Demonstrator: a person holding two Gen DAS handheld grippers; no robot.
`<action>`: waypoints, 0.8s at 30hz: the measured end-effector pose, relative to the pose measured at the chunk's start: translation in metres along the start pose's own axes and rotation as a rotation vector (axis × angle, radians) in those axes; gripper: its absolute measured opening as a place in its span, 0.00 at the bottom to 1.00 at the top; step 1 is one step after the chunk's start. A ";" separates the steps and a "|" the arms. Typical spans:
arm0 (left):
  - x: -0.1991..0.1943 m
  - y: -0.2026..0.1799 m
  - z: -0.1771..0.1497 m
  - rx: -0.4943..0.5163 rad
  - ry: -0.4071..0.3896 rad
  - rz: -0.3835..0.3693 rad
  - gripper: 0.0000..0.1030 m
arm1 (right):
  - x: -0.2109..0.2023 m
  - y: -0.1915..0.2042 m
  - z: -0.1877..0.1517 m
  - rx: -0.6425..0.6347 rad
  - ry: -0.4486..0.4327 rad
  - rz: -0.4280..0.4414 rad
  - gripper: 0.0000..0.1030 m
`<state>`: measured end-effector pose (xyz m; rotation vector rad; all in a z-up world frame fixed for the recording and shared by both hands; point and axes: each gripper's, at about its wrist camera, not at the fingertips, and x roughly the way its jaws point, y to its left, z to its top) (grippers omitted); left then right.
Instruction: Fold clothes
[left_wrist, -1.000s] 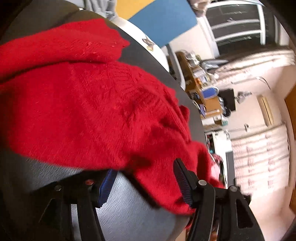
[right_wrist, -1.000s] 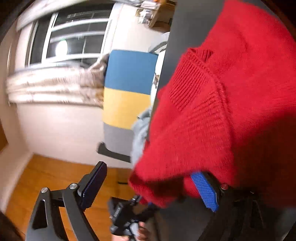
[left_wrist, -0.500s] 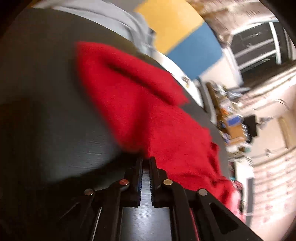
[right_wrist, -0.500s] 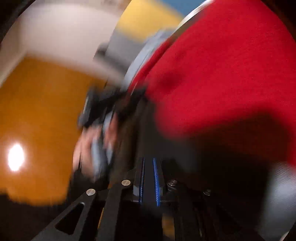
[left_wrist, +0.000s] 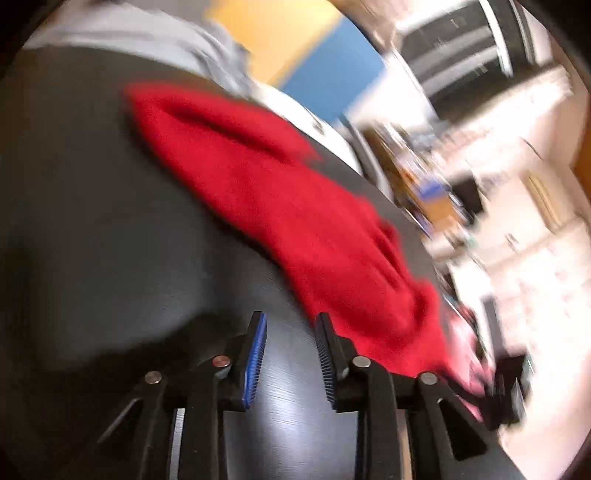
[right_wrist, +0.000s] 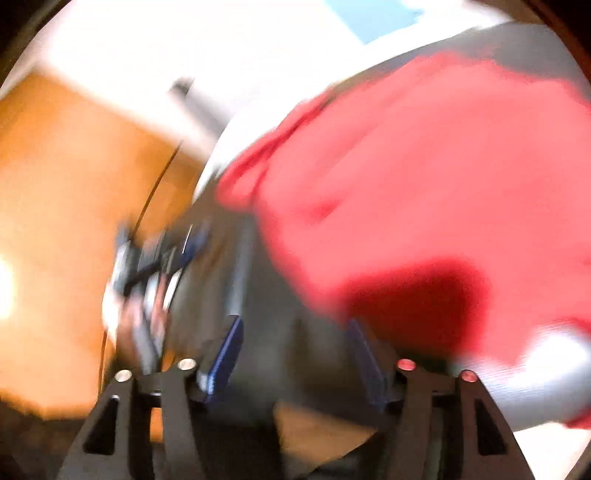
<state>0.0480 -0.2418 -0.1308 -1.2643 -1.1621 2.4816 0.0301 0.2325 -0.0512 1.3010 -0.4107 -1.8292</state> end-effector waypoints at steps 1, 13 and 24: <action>0.014 -0.010 -0.004 0.004 0.031 -0.022 0.32 | -0.018 -0.013 0.016 0.043 -0.087 -0.028 0.80; 0.091 -0.070 -0.028 -0.069 0.072 -0.149 0.64 | -0.003 -0.076 0.090 0.220 -0.326 0.045 0.69; 0.092 -0.053 -0.023 -0.069 0.105 -0.079 0.11 | 0.063 -0.040 0.040 0.103 -0.068 0.070 0.10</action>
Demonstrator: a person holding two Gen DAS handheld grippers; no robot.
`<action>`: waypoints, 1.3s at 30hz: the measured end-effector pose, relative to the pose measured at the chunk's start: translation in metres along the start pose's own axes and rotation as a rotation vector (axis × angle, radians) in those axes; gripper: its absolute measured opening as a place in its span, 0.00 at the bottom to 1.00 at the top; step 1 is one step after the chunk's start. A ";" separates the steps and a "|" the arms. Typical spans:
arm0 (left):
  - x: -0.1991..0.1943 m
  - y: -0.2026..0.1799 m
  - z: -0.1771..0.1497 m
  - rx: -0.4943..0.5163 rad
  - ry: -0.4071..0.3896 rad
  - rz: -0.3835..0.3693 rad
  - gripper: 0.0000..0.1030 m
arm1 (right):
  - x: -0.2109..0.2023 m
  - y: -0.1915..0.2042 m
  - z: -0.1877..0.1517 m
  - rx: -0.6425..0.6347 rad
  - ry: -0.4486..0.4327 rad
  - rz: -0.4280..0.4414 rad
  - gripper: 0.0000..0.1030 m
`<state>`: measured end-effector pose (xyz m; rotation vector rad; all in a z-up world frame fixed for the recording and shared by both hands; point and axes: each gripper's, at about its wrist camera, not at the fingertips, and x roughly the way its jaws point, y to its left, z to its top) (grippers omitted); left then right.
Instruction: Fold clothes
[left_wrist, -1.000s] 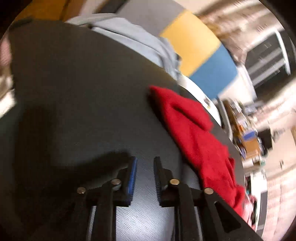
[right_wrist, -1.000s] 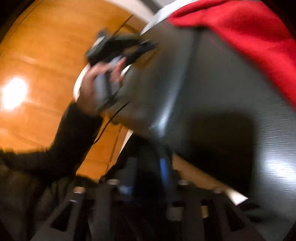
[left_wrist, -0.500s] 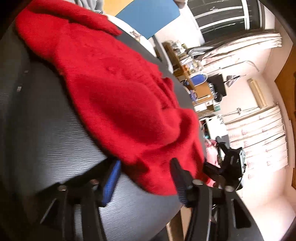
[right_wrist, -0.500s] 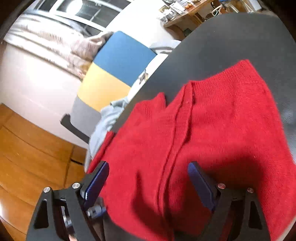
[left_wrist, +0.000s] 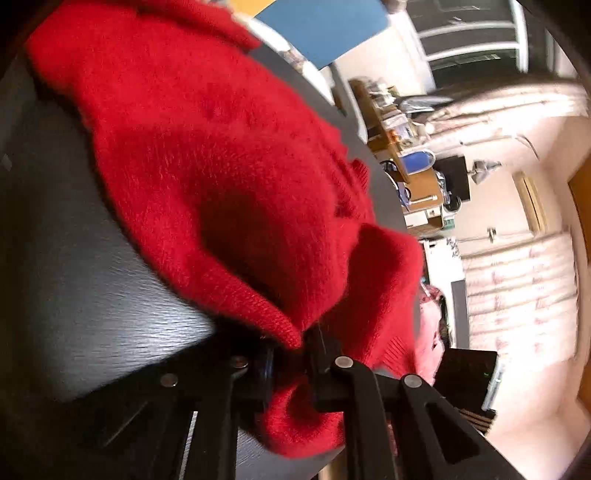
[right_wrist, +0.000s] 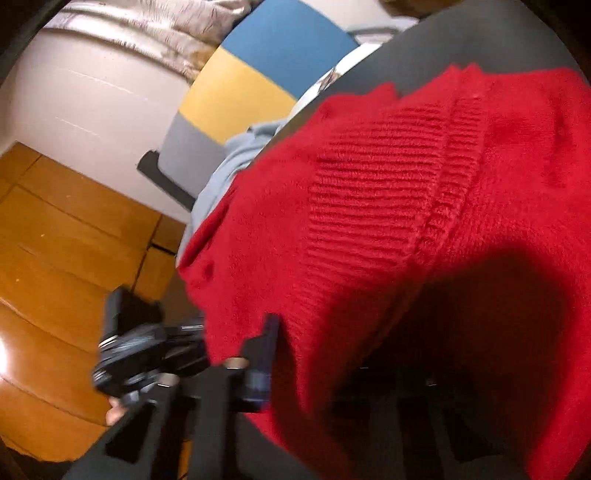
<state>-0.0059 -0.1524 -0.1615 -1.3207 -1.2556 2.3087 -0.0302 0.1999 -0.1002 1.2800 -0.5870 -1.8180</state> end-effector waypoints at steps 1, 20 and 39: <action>-0.016 0.002 -0.002 0.029 -0.019 -0.001 0.11 | 0.004 0.007 -0.006 -0.014 0.024 0.024 0.08; -0.169 0.011 0.030 0.317 -0.249 0.333 0.23 | 0.016 0.121 -0.024 -0.380 0.321 0.132 0.75; -0.022 0.011 0.115 0.644 -0.112 0.628 0.27 | 0.186 0.040 0.165 -0.364 0.279 -0.543 1.00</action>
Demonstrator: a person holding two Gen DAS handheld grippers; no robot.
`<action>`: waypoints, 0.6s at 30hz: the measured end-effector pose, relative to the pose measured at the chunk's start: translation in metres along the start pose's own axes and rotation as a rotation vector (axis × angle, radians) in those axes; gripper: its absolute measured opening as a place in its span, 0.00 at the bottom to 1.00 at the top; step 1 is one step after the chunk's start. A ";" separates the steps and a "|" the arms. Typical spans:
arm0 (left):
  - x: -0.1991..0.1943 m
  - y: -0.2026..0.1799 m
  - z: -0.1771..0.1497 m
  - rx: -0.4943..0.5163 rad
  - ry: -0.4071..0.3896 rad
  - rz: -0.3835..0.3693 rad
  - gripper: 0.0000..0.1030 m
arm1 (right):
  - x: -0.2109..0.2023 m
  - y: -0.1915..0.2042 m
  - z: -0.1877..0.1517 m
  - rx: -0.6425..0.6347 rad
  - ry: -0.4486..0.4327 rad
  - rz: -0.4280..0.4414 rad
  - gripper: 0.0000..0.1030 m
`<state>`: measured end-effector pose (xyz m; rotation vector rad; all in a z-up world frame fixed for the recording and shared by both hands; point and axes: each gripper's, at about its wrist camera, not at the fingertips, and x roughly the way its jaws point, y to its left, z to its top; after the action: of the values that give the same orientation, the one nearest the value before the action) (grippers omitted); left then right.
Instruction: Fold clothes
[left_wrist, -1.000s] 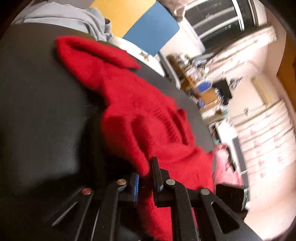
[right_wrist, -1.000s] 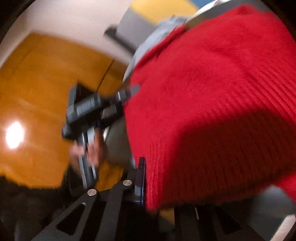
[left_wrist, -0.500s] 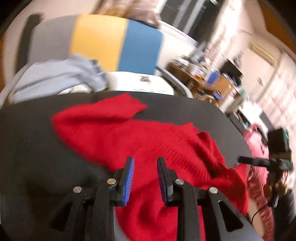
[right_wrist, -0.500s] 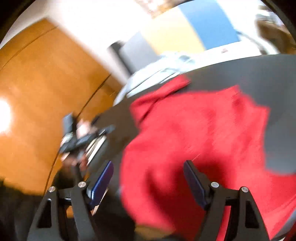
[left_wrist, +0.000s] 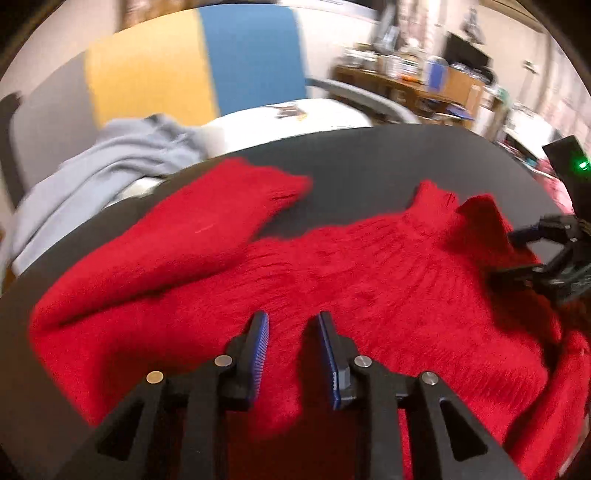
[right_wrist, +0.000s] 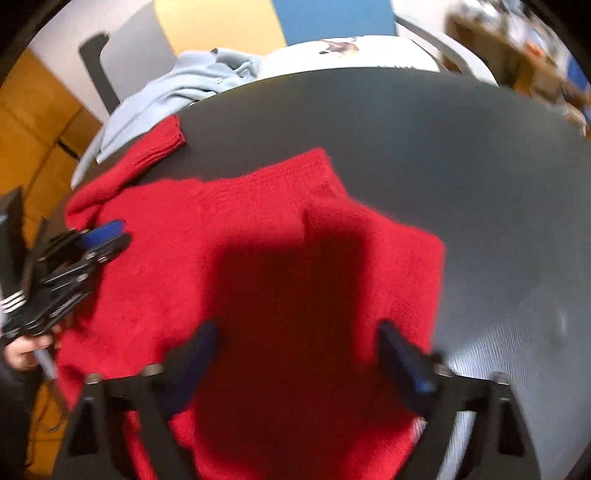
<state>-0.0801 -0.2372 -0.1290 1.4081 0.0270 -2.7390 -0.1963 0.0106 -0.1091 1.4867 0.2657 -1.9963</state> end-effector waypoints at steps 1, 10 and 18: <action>-0.004 0.014 -0.006 -0.025 -0.001 0.015 0.28 | 0.011 0.014 0.010 -0.041 -0.002 -0.048 1.00; -0.038 0.133 -0.054 -0.281 -0.007 0.180 0.17 | 0.081 0.128 0.115 -0.241 -0.089 -0.063 1.00; -0.065 0.233 -0.113 -0.715 -0.031 0.193 0.04 | 0.115 0.222 0.156 -0.445 -0.178 -0.008 1.00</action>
<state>0.0639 -0.4613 -0.1392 1.0840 0.7408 -2.2325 -0.2085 -0.2838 -0.1167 1.0246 0.5951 -1.9026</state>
